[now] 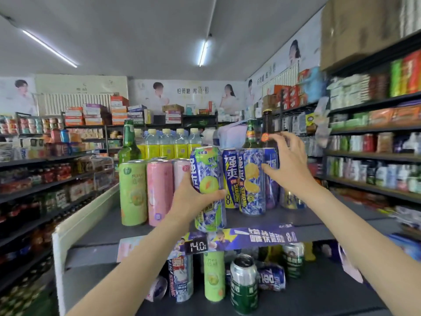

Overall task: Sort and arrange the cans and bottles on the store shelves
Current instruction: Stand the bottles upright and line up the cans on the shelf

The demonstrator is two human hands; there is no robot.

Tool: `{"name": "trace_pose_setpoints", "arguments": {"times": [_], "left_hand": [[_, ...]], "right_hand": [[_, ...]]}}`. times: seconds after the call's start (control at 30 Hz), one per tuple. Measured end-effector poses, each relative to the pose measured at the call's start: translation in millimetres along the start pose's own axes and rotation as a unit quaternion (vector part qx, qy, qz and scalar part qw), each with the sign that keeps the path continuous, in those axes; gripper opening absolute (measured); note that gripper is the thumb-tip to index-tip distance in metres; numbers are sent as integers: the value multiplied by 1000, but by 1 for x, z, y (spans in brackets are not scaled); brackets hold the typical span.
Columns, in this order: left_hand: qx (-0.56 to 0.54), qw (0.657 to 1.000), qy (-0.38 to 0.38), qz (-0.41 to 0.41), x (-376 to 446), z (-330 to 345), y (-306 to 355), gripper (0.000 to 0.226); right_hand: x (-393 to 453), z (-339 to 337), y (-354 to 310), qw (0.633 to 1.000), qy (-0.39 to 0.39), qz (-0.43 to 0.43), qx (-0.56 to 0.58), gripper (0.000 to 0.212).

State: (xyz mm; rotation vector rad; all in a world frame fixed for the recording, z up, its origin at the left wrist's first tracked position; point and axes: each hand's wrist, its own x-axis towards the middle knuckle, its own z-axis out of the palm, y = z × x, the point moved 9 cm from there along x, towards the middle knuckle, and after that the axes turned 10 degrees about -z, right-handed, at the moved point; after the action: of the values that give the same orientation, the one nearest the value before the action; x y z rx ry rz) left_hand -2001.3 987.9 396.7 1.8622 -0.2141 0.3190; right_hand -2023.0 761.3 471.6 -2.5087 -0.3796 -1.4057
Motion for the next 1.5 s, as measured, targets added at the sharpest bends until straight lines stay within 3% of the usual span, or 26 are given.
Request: {"name": "trace_pose_setpoints", "arguments": {"times": [0.33,0.47,0.63,0.8,0.87,1.0,1.07,1.2,1.37,1.4,1.5], "left_hand": [[119,983,143,3,26,43,6,67],[161,972,171,-12,27,49,6,67],[232,948,218,-25,20,53,11,89],[238,948,202,-60,11,58,11,92],[242,942,231,-21,5,54,20,88],[255,891,332,176,-18,61,84,63],[298,878,303,219,-15,86,113,55],[384,872,209,221,16,142,142,45],[489,855,129,113,61,195,139,59],[498,856,116,80,69,202,136,66],[554,827,94,27,79,216,127,73]], "right_hand": [[27,-22,58,993,79,-53,63,48],[34,-11,69,991,68,-81,78,46],[28,0,80,993,41,-79,72,43],[20,-7,103,995,10,-41,95,44],[18,-11,115,994,-5,-26,105,45],[23,-6,136,986,-46,-3,163,50],[28,2,145,976,-70,11,206,55],[38,22,163,931,-122,59,338,73],[57,52,182,792,-173,114,575,78],[67,59,187,787,-171,111,583,78],[92,78,189,818,-173,51,546,89]]}}
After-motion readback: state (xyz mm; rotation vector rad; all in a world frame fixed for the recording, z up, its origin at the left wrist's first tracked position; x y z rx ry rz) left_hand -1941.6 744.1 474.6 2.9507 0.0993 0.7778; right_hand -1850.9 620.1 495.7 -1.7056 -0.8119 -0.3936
